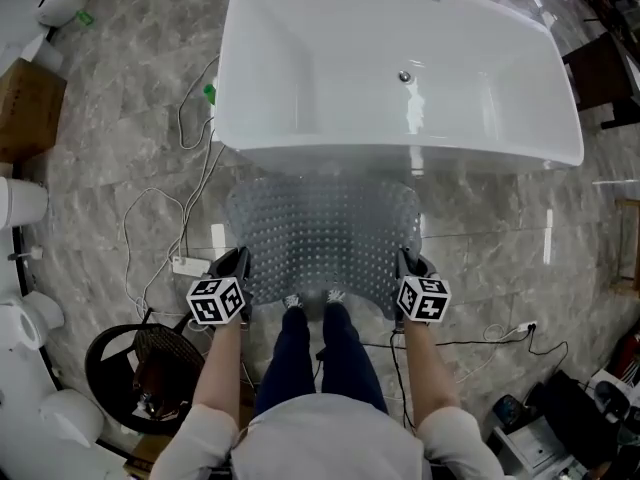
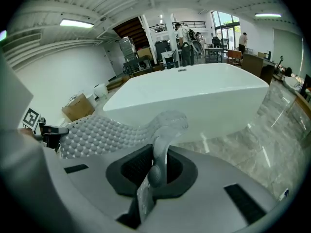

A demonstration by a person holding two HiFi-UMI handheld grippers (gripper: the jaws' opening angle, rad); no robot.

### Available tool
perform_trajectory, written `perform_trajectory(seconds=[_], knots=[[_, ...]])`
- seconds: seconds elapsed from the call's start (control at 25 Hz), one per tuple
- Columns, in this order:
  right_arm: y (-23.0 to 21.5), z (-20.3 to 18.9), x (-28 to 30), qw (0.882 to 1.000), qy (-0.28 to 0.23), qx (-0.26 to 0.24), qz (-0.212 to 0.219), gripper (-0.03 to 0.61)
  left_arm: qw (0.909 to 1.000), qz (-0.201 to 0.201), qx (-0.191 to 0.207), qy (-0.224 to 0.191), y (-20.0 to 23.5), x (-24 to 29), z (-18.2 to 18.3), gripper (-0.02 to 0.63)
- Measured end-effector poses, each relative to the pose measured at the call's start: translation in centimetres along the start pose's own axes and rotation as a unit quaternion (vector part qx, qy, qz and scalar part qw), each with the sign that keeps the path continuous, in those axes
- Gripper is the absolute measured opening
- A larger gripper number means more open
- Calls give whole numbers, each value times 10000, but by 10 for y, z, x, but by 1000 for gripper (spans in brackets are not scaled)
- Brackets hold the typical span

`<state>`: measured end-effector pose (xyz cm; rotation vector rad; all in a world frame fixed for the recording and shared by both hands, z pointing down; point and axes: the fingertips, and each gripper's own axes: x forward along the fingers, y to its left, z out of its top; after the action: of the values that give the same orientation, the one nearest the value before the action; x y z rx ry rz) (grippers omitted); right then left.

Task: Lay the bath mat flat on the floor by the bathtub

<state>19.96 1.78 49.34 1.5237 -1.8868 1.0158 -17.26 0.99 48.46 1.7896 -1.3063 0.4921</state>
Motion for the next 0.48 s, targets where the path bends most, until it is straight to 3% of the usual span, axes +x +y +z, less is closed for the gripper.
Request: perform_trajectory(seconds=[0.48], knots=[[-25, -46, 80, 9997, 188, 166, -47, 41, 9991, 282, -254, 199, 46, 70, -46, 43]])
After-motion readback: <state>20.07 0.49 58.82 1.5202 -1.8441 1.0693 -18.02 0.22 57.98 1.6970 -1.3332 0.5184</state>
